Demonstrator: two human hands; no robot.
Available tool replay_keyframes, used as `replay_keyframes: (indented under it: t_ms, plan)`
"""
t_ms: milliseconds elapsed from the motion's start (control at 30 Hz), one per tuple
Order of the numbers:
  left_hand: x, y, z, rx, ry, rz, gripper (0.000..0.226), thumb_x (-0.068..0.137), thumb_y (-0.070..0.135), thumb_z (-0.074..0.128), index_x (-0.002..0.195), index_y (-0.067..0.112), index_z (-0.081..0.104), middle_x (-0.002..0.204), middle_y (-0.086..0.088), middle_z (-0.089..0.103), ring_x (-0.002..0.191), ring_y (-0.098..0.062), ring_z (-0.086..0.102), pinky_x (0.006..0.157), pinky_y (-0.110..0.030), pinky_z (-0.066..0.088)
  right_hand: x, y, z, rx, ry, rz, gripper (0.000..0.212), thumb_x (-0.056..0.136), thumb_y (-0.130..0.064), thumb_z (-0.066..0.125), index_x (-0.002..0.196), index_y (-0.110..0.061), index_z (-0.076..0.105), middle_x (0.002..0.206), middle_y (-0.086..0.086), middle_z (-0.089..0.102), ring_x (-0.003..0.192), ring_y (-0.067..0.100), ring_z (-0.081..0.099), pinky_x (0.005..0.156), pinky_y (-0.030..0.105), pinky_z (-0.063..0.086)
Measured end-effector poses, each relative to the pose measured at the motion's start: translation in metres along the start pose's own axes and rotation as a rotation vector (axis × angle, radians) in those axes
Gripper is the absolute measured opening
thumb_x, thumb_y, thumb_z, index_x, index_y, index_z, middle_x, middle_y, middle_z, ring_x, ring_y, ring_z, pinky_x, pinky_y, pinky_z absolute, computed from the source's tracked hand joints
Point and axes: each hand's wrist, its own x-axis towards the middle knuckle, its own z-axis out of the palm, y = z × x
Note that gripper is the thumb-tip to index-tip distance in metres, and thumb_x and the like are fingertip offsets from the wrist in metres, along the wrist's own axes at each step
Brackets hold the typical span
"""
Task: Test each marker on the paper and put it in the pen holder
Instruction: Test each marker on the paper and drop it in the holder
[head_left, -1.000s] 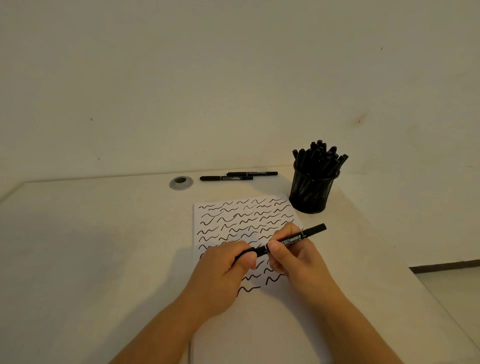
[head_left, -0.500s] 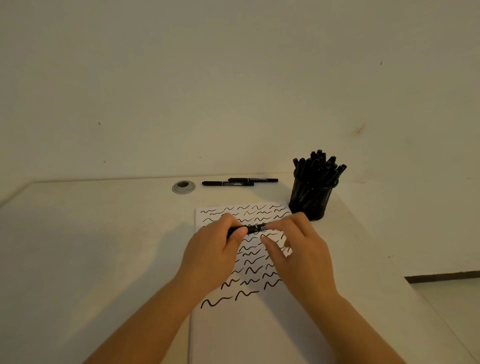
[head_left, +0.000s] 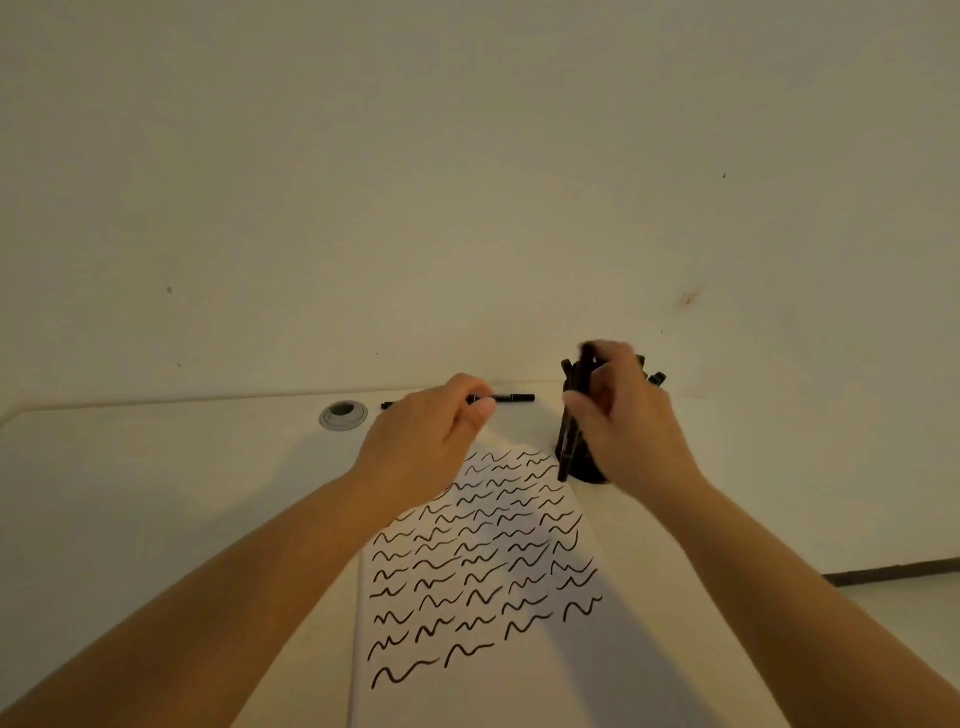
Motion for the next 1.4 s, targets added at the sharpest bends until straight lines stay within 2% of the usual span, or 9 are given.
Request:
replay_keyframes:
  t_ms: [167,267,533,633,767,1000,1167,1300,1400]
  plan:
    - [0.04,-0.06,0.015,0.255,-0.211,-0.185,0.029,0.094,0.037,0.04,0.117,0.023,0.05,0.106,0.005,0.058,0.084,-0.014,0.052,0.07,-0.03,0.041,0.039,0.016,-0.024,0.157,0.12,0.09,0.052,0.09,-0.015,0.054,0.132,-0.035,0.029,0.082,-0.002,0.059,0.072,0.014,0.064,0.066,0.032,0.055]
    - [0.056,-0.088,0.023,0.339,-0.321,-0.25,0.031,0.094,0.036,0.041,0.12,0.021,0.05,0.114,-0.001,0.055,0.097,-0.018,0.053,0.08,-0.032,0.044,0.052,0.023,-0.026,0.136,0.181,0.066,0.053,0.091,-0.012,0.051,0.133,-0.035,0.027,0.081,-0.002,0.06,0.07,0.014,0.064,0.065,0.031,0.053]
    - [0.07,-0.129,0.047,0.463,-0.348,-0.233,0.038,0.094,0.033,0.042,0.13,0.021,0.043,0.128,-0.002,0.046,0.116,-0.022,0.041,0.092,-0.037,0.042,0.062,0.04,-0.023,0.015,0.185,-0.05,0.051,0.091,-0.009,0.05,0.131,-0.033,0.029,0.078,0.001,0.061,0.068,0.012,0.06,0.057,0.023,0.047]
    - [0.073,-0.133,0.054,0.507,-0.362,-0.215,0.038,0.094,0.032,0.041,0.13,0.021,0.044,0.125,-0.003,0.047,0.112,-0.022,0.043,0.088,-0.037,0.044,0.063,0.042,-0.017,-0.074,0.141,-0.143,0.058,0.089,-0.01,0.051,0.132,-0.038,0.023,0.073,0.006,0.058,0.062,0.017,0.056,0.054,0.029,0.047]
    - [0.074,-0.137,0.061,0.541,-0.329,-0.187,0.032,0.094,0.032,0.042,0.124,0.023,0.047,0.116,-0.002,0.05,0.104,-0.02,0.047,0.08,-0.036,0.046,0.061,0.048,-0.003,-0.18,0.059,-0.113,0.051,0.089,-0.015,0.05,0.128,-0.037,0.028,0.082,0.006,0.054,0.07,0.022,0.054,0.061,0.037,0.049]
    - [0.074,-0.141,0.063,0.508,-0.262,-0.217,0.022,0.093,0.033,0.047,0.106,0.019,0.056,0.107,-0.002,0.054,0.098,-0.021,0.051,0.077,-0.036,0.045,0.056,0.056,0.01,-0.265,0.136,-0.066,0.041,0.088,-0.021,0.051,0.125,-0.033,0.036,0.083,0.003,0.05,0.069,0.021,0.05,0.059,0.029,0.039]
    - [0.069,-0.139,0.057,0.446,-0.177,-0.232,0.022,0.094,0.03,0.043,0.107,0.016,0.055,0.106,-0.003,0.057,0.094,-0.021,0.053,0.074,-0.036,0.044,0.049,0.051,0.013,-0.496,0.182,-0.187,0.031,0.081,-0.015,0.063,0.112,-0.015,0.059,0.08,0.008,0.067,0.066,0.024,0.049,0.061,0.029,0.033]
    - [0.066,-0.12,0.041,0.335,-0.084,-0.301,0.02,0.095,0.031,0.042,0.103,0.016,0.052,0.09,-0.004,0.061,0.075,-0.022,0.052,0.064,-0.032,0.04,0.051,0.052,0.012,-0.542,0.093,-0.146,0.037,0.087,-0.023,0.056,0.123,-0.017,0.053,0.094,0.006,0.068,0.086,0.027,0.055,0.07,0.031,0.036]
    - [0.06,-0.095,0.028,0.195,-0.056,-0.31,0.019,0.096,0.031,0.039,0.104,0.017,0.05,0.088,-0.001,0.064,0.079,-0.024,0.058,0.071,-0.038,0.048,0.05,0.046,0.009,-0.646,0.038,-0.118,0.042,0.091,-0.028,0.048,0.131,-0.016,0.046,0.106,0.004,0.065,0.101,0.026,0.049,0.082,0.034,0.037]
